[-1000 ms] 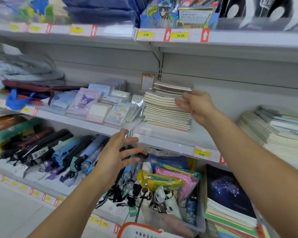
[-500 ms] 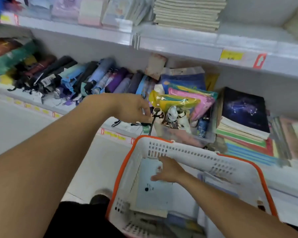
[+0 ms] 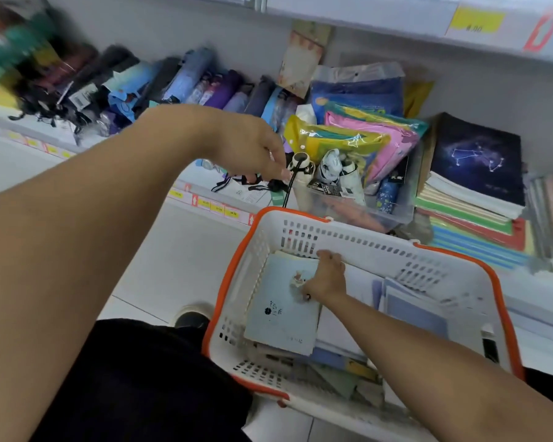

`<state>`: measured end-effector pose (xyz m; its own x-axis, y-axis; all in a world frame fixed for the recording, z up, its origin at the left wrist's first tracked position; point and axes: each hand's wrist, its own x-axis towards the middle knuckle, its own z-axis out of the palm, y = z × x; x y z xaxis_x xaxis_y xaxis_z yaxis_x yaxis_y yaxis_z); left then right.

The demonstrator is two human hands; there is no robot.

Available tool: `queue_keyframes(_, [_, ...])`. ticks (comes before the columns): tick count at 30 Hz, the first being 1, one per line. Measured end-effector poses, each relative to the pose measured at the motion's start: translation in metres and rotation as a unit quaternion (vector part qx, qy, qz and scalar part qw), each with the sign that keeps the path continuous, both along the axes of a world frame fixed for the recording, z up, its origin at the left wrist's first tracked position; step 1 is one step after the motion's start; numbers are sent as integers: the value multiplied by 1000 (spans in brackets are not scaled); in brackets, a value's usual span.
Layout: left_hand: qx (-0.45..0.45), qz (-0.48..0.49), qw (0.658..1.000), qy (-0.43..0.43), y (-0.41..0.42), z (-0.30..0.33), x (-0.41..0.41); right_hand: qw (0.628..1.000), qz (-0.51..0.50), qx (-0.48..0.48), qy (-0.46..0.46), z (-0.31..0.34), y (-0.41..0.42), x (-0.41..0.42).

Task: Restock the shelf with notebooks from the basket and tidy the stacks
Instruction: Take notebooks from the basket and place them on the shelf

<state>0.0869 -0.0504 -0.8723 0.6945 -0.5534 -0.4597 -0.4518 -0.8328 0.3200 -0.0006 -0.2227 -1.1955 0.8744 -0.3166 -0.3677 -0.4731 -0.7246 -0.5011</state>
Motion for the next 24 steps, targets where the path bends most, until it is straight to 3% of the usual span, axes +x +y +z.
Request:
queue_keyframes(5, [-23,3,1000,-15,-2,3,-2,997,-13,70,-42,-11,-16,-11])
queue_keyframes(7, [-15,-3,1000,-11,-2,3,-1,984,-48,169,-23,10,-26,-11])
queue_keyframes(10, [24,-3,1000,-9,0,3,-2,906,-114,404,-54,75,-47,-10])
queue_keyframes(13, [79,3,997,-24,-3,5,-6,836,-79,523,-144,144,-58,-3])
queue_keyframes(17, [-39,36,999,8,-4,9,-7,731,-92,643,-208,195,-46,16])
queue_keyframes(18, [-65,30,997,-12,-4,12,-7,726,-114,648,-200,189,-43,22])
queue_keyframes(19, [-74,16,996,-48,-4,13,-5,746,-133,628,-177,181,-38,25])
queue_keyframes(21, [-53,-8,992,-114,-5,12,-1,886,-128,432,-109,135,-30,24])
queue_keyframes(22, [-38,-10,991,-131,-3,9,2,953,-55,289,-66,107,-26,18])
queue_keyframes(23, [-27,-8,991,-133,-1,5,5,985,43,165,-14,80,-22,9])
queue_keyframes(24, [-20,-4,991,-131,2,2,7,989,128,69,31,57,-18,1])
